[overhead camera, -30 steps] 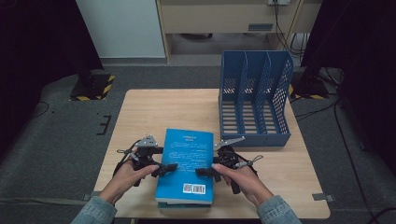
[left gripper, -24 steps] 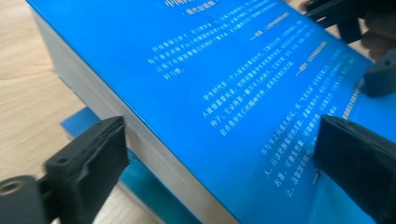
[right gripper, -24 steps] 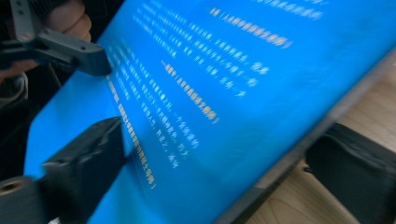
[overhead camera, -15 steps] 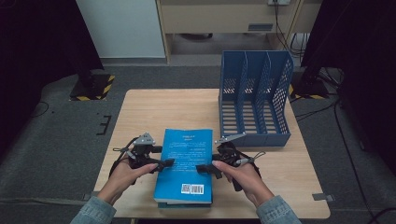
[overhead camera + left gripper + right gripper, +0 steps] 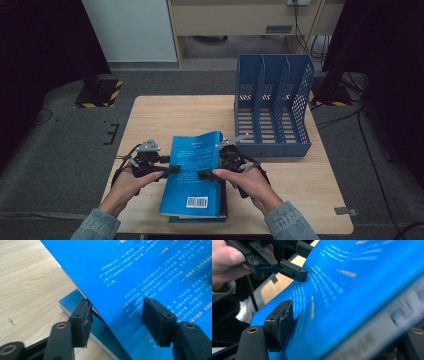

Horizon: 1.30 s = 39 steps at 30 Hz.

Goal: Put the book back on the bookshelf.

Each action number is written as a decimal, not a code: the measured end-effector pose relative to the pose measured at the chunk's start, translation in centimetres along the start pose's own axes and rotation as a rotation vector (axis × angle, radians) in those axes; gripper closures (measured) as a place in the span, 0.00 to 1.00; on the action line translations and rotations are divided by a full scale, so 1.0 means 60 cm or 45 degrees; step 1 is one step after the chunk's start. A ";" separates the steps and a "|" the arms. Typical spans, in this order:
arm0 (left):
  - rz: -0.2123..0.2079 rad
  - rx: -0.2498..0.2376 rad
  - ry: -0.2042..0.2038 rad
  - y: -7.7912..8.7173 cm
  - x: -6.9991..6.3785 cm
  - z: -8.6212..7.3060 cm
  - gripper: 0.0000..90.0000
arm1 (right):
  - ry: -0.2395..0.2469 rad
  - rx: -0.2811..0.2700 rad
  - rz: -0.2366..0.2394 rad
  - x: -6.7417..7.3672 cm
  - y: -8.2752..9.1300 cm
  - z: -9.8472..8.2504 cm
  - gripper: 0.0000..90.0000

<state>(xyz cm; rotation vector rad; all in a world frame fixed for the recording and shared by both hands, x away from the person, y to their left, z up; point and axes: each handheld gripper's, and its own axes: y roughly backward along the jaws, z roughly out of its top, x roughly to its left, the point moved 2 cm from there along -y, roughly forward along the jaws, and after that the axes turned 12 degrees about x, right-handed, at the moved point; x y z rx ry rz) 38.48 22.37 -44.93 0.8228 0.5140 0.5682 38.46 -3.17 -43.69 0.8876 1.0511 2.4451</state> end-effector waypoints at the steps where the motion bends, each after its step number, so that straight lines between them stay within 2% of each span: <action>1: -0.002 0.003 0.003 0.001 0.002 0.000 0.47 | -0.003 0.009 -0.005 0.001 0.000 0.003 0.32; 7: 0.013 0.021 0.010 0.007 0.007 0.004 0.60 | -0.015 0.023 0.010 -0.002 0.002 0.008 0.36; 12: 0.033 0.048 0.017 0.015 0.012 0.009 0.73 | 0.004 0.021 0.005 -0.004 0.005 0.013 0.39; 17: 0.017 0.056 0.011 0.020 0.022 0.013 0.82 | 0.008 0.024 0.000 -0.004 0.006 0.020 0.41; 24: 0.008 0.062 -0.005 0.028 0.026 0.015 0.85 | 0.020 0.010 0.005 -0.005 0.008 0.023 0.42; 39: 0.049 0.069 -0.039 0.049 0.022 0.025 0.86 | 0.060 0.015 -0.014 0.005 0.018 0.038 0.45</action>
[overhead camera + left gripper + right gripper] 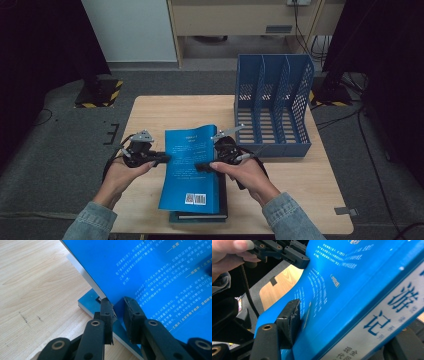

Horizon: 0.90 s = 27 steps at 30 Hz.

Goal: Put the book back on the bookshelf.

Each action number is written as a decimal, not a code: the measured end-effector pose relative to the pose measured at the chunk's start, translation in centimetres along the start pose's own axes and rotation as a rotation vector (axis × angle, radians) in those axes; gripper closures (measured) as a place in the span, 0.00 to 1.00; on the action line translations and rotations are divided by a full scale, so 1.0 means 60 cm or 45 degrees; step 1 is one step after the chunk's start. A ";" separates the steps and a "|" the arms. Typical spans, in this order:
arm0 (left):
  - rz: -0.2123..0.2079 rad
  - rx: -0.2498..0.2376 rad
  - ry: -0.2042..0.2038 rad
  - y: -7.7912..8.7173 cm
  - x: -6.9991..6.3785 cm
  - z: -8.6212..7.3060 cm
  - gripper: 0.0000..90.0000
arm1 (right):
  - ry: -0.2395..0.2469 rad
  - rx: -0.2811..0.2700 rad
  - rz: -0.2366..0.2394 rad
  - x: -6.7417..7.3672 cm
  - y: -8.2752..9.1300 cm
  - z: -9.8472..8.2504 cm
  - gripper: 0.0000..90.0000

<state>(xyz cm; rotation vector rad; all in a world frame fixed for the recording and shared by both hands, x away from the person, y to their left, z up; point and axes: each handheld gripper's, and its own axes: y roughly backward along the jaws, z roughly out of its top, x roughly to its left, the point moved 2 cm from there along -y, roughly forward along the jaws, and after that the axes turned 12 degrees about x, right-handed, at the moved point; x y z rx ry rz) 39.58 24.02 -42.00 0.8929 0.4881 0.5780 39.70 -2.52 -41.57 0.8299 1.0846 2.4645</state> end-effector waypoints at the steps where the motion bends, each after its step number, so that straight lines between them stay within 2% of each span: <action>1: 0.000 0.000 0.000 0.000 0.000 0.000 0.86 | 0.000 0.000 0.000 0.000 0.000 0.000 0.45; 6: 0.017 -0.010 -0.010 0.012 -0.002 0.008 0.87 | 0.007 -0.023 0.005 -0.001 0.007 0.004 0.47; 11: 0.055 -0.024 -0.051 0.029 -0.005 0.023 0.87 | 0.034 -0.035 -0.007 0.003 0.022 0.014 0.49; 16: 0.069 -0.035 -0.064 0.041 -0.006 0.033 0.88 | 0.068 -0.041 -0.031 0.005 0.034 0.025 0.51; 21: 0.097 -0.031 -0.075 0.048 -0.009 0.040 0.88 | 0.079 -0.035 -0.049 0.007 0.040 0.032 0.51; 27: 0.106 -0.044 -0.071 0.054 -0.008 0.047 0.88 | 0.096 -0.056 -0.062 0.005 0.046 0.037 0.53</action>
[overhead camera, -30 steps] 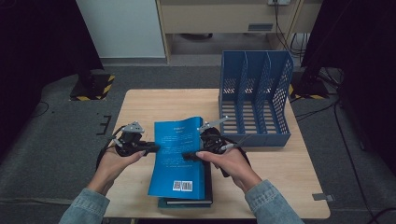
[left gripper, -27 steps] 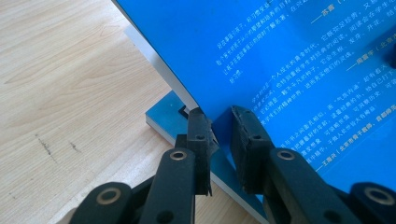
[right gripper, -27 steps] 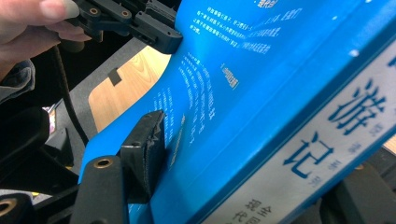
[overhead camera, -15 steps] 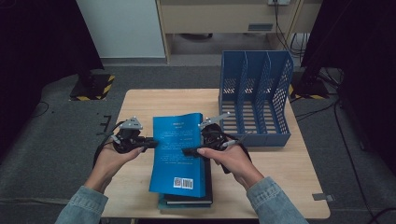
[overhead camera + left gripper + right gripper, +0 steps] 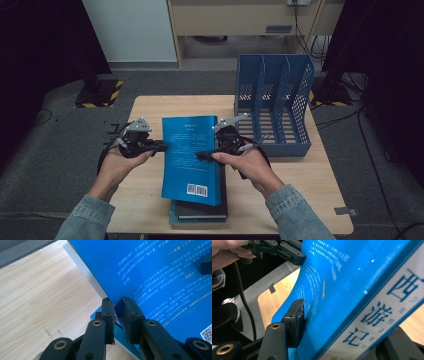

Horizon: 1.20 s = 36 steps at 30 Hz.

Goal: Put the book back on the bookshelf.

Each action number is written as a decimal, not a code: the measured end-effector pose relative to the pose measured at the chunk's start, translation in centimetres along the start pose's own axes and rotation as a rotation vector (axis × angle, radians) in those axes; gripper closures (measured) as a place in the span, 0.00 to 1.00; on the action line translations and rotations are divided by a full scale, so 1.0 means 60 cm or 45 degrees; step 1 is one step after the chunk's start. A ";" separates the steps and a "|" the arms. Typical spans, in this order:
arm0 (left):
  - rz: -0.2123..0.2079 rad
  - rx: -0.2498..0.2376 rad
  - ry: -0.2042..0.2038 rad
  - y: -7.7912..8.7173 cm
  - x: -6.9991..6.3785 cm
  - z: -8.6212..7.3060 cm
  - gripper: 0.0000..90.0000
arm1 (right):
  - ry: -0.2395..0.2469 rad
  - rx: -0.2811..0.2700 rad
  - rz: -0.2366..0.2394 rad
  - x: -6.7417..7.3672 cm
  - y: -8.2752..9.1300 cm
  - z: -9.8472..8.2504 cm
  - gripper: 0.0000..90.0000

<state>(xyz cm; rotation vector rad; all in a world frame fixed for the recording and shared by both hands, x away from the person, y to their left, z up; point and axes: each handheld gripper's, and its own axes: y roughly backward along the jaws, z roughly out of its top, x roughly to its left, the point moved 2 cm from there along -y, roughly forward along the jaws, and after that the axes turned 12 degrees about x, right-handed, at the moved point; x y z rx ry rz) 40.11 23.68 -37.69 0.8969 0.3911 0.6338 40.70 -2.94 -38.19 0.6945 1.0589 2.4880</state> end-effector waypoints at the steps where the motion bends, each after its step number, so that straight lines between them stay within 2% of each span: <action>1: 0.000 0.000 0.000 0.000 0.000 0.000 0.88 | 0.000 0.000 0.000 0.000 0.000 0.000 0.53; 10: -0.005 0.005 -0.024 0.004 -0.002 0.002 0.88 | -0.005 0.008 0.003 0.002 0.003 -0.002 0.53; 18: 0.001 0.052 -0.054 0.010 -0.001 0.011 0.89 | 0.000 0.022 0.008 0.000 0.005 0.003 0.53; 36: -0.002 0.054 -0.084 0.013 -0.005 0.014 0.89 | 0.010 0.029 -0.018 -0.006 0.017 0.017 0.52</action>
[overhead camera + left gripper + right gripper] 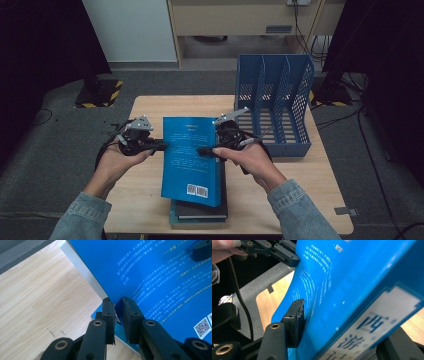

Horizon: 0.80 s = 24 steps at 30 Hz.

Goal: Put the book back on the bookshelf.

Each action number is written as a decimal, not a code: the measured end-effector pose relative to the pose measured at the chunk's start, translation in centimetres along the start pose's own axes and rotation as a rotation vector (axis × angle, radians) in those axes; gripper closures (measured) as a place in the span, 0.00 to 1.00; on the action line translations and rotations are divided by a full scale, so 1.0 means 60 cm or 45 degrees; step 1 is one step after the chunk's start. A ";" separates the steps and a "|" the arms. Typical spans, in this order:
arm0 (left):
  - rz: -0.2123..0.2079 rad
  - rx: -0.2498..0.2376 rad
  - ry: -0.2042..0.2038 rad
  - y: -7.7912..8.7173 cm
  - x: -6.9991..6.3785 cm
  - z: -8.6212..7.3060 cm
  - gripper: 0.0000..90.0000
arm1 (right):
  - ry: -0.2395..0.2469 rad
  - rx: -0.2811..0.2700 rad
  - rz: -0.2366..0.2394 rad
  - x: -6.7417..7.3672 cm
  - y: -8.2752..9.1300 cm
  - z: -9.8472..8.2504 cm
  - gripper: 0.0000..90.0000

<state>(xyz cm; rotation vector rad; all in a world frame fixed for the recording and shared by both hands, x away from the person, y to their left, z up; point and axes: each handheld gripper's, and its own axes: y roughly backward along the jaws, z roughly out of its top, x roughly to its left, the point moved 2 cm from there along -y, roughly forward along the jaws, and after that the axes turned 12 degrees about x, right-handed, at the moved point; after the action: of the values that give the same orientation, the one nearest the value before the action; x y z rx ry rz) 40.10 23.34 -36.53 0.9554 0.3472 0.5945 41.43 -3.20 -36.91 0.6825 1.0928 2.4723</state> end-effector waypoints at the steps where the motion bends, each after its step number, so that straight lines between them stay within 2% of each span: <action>1: 0.000 0.000 0.000 0.000 0.000 0.000 0.89 | 0.000 0.000 0.000 0.000 0.000 0.000 0.52; 9: 0.001 0.020 -0.020 0.002 -0.001 0.005 0.89 | 0.007 -0.001 -0.020 -0.001 0.008 0.006 0.52; 13: 0.004 -0.001 -0.016 0.010 0.001 0.009 0.90 | 0.021 -0.015 -0.030 0.000 0.014 0.012 0.54; 17: 0.029 -0.020 -0.026 0.018 0.005 0.024 0.90 | 0.040 -0.041 -0.061 -0.005 0.030 0.027 0.58; 21: 0.057 -0.005 -0.038 0.022 0.014 0.045 0.90 | 0.052 -0.039 -0.086 -0.012 0.038 0.040 0.59; 24: 0.066 -0.009 -0.045 0.022 0.018 0.051 0.90 | 0.056 -0.046 -0.095 -0.017 0.041 0.046 0.60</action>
<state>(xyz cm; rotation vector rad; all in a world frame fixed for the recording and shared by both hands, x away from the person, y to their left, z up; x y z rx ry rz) 42.16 22.56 -33.77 0.9691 0.2890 0.6249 43.51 -3.66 -33.74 0.5688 1.0675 2.4477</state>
